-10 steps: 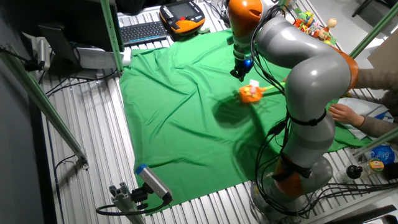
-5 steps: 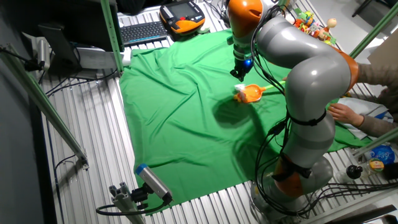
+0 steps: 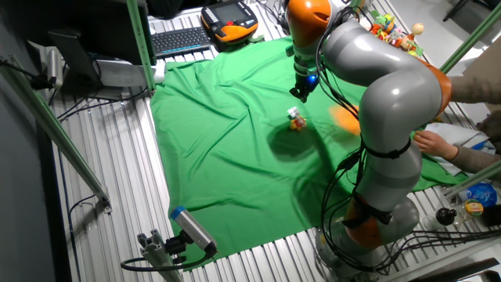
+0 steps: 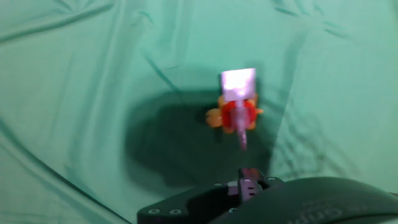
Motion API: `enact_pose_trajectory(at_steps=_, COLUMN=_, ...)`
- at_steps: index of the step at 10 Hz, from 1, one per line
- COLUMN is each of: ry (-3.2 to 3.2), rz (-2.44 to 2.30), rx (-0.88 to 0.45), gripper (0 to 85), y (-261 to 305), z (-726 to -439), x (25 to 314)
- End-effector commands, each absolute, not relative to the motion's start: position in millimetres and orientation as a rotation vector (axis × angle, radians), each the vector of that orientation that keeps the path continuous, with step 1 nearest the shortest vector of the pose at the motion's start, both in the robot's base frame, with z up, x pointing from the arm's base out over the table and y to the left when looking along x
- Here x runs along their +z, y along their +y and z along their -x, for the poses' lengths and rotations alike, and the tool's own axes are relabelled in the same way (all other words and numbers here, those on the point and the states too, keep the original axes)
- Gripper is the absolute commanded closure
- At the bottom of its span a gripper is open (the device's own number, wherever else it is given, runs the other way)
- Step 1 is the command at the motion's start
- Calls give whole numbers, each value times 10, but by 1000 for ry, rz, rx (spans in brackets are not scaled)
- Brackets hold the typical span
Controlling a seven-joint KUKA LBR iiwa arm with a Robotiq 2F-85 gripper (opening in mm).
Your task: Grasp the moving object
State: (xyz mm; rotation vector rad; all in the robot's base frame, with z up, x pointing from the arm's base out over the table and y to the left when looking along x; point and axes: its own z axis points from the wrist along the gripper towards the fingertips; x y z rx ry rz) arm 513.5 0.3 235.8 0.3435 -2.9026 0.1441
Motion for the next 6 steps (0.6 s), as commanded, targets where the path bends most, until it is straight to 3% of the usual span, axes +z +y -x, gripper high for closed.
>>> enact_pose_trajectory(at_steps=1, ry=-2903, rz=-345, rx=138, gripper=850, y=3, z=-5135, x=2358)
enact_pose_trajectory(at_steps=5, ry=-2903, rz=-331, rx=141, gripper=850, y=3, z=-5135, x=2358)
enact_pose_trajectory(at_steps=6, ry=-2969, rz=-340, rx=50, gripper=850, y=3, z=-5135, x=2358)
